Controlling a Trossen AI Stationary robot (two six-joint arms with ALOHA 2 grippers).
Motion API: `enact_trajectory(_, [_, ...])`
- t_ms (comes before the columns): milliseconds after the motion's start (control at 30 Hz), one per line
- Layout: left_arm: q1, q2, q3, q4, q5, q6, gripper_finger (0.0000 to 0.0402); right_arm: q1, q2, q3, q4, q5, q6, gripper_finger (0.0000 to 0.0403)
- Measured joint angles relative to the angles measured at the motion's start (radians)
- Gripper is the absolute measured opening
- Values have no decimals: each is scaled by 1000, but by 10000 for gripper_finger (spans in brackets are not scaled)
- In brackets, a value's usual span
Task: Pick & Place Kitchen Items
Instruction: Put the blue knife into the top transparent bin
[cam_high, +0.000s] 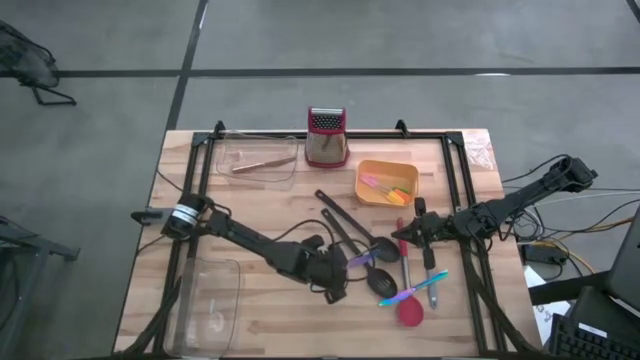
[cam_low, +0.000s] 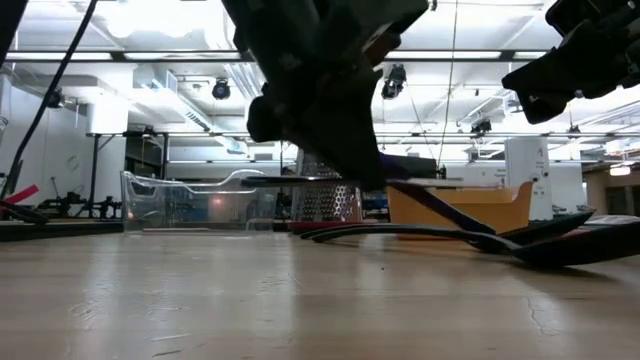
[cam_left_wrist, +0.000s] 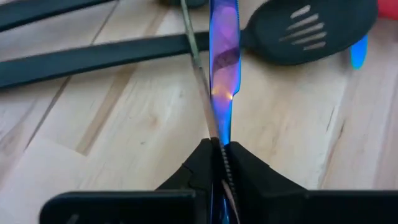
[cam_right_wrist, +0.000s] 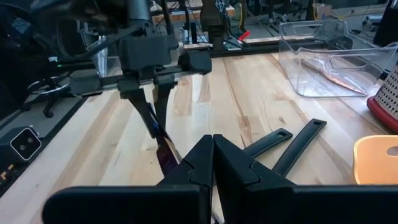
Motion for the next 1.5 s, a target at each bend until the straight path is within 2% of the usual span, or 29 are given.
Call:
enact_trajectory(200, [15, 0, -60, 1, 16, -9, 43, 0, 0, 0, 0, 0, 0, 8])
enact_trajectory(433, [32, 0, -172, 118, 63, -45, 38, 0, 0, 0, 0, 0, -4, 8])
enact_trajectory(833, [34, -18, -190, 114, 78, -57, 82, -1, 1, 0, -1, 1, -12, 8])
enact_trajectory(1067, [35, -51, -190, 116, 74, -45, 75, -1, 1, 0, -1, 1, -15, 8])
enact_trajectory(1167, [37, -51, -192, 116, 102, -45, 70, -1, 1, 0, -1, 1, -18, 8])
enact_trajectory(1500, [53, -45, -225, 168, 109, -74, 22, -1, 1, 0, 0, 1, -17, 8])
